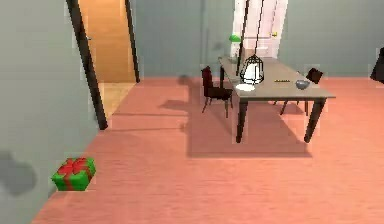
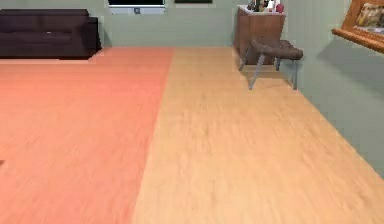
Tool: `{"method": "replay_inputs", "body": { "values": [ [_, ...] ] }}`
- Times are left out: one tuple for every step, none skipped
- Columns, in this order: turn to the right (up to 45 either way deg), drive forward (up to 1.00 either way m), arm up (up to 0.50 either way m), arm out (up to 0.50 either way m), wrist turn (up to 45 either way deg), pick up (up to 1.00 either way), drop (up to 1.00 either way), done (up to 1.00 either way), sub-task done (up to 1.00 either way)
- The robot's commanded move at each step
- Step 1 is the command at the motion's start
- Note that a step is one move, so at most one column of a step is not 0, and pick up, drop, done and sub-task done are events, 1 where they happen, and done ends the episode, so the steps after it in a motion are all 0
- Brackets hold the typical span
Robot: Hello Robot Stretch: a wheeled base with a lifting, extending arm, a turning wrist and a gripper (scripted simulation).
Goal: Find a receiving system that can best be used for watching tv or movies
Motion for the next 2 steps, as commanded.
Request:
{"method": "replay_inputs", "body": {
  "values": [
    [45.0, 0.00, 0.00, 0.00, 0.0, 0.00, 0.00, 0.00, 0.00],
    [42.0, 0.00, 0.00, 0.00, 0.0, 0.00, 0.00, 0.00, 0.00]
  ]
}}
